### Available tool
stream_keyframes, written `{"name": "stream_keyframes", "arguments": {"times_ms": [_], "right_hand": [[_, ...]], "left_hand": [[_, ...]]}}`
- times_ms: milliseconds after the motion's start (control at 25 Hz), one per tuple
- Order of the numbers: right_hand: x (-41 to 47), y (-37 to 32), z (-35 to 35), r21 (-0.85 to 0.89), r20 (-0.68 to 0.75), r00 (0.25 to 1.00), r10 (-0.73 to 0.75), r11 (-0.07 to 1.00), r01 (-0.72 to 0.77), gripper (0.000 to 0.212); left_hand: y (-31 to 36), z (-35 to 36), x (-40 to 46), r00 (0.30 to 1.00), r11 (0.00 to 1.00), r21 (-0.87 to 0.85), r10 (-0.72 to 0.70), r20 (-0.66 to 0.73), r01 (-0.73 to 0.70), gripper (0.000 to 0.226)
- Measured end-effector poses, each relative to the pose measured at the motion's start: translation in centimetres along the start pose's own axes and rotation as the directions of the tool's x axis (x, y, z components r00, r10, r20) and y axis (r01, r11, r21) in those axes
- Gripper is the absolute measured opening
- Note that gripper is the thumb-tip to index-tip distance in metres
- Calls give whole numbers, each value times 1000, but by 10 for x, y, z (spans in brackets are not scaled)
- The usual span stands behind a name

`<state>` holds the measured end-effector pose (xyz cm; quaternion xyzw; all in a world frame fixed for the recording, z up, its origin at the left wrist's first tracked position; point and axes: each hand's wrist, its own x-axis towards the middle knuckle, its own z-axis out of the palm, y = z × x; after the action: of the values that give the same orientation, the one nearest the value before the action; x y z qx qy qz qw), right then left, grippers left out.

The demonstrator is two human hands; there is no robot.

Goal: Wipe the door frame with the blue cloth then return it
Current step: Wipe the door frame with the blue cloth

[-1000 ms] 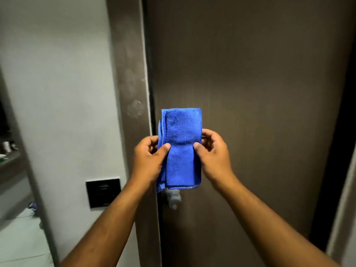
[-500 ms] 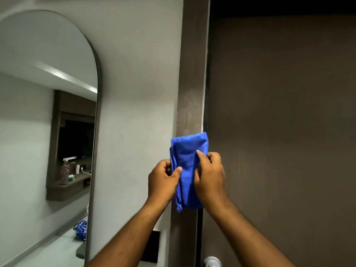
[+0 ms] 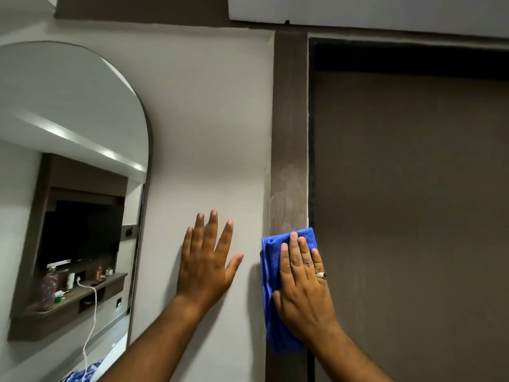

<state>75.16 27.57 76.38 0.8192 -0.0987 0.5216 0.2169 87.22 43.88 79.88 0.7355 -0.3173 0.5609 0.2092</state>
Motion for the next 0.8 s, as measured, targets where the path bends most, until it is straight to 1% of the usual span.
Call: {"name": "stream_keyframes", "arguments": {"times_ms": [40, 120, 240, 320, 560, 640, 800], "right_hand": [[5, 0, 3, 21, -17, 1000, -1, 1000, 1, 77], [26, -2, 5, 56, -34, 999, 8, 998, -6, 82], [77, 7, -6, 17, -112, 993, 41, 999, -39, 81], [96, 11, -15, -3, -120, 991, 66, 998, -66, 77], [61, -1, -3, 31, -141, 988, 63, 998, -59, 76], [93, 9, -12, 23, -138, 988, 72, 997, -70, 75], [181, 32, -43, 32, -79, 989, 127, 992, -125, 74]], "left_hand": [[-9, 4, 5, 999, 999, 32, 42, 27, -43, 73], [-21, 15, 9, 996, 996, 55, 68, 53, -71, 75], [-26, 30, 10, 997, 997, 30, 77, 17, -77, 77], [-28, 32, 12, 996, 995, 39, 94, -2, -94, 77], [-24, 19, 40, 997, 997, 32, 75, -28, -74, 77], [-23, 18, 51, 995, 996, 33, 90, -47, -89, 77], [-19, 16, 80, 989, 993, 49, 112, -96, -108, 76]]}}
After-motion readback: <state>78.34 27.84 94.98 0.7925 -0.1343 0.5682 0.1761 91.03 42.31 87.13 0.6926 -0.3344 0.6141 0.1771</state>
